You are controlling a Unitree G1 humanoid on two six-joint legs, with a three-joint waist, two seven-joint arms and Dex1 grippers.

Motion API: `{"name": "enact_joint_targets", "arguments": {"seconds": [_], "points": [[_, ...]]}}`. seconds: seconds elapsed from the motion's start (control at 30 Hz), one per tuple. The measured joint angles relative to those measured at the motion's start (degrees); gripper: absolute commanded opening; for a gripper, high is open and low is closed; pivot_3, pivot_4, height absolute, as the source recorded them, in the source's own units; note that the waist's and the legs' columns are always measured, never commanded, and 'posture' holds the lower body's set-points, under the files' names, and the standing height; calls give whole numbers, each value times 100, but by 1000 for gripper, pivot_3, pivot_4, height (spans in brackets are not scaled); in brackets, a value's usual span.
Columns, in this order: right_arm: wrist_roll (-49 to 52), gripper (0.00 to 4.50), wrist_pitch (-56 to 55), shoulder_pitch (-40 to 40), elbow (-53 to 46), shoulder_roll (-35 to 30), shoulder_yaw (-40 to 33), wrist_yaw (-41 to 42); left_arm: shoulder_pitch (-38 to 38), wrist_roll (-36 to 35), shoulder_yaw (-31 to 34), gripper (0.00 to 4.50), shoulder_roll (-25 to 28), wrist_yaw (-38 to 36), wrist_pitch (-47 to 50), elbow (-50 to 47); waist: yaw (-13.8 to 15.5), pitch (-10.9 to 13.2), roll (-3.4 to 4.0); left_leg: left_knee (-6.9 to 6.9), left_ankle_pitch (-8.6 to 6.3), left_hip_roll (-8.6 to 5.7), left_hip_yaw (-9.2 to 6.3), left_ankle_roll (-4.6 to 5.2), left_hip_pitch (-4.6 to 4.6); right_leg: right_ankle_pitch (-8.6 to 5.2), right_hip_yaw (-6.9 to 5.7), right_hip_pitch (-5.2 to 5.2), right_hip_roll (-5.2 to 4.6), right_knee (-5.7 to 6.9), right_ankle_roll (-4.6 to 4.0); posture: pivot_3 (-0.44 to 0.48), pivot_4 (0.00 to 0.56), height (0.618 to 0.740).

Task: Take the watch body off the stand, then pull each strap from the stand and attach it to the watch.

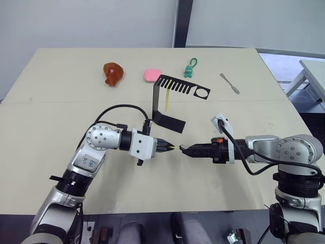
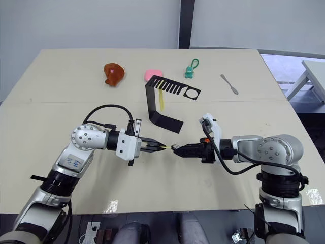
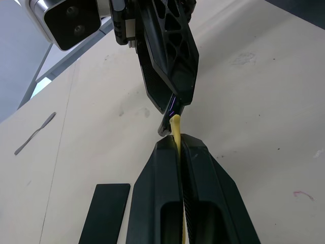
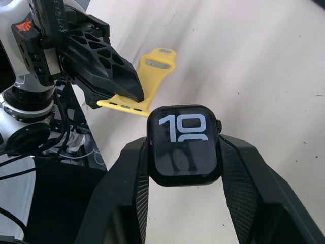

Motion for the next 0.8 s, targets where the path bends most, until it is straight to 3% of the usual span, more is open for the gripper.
{"name": "enact_joint_targets", "arguments": {"seconds": [0.8], "points": [[115, 1505, 0, -54, 0, -19, -9, -212, -2, 212, -4, 0, -190, 94, 62, 51, 1, 0, 0, 0, 0, 0, 0, 0, 0, 0, 0, 0, 0, 0, 0, 0, 150, 740]]}}
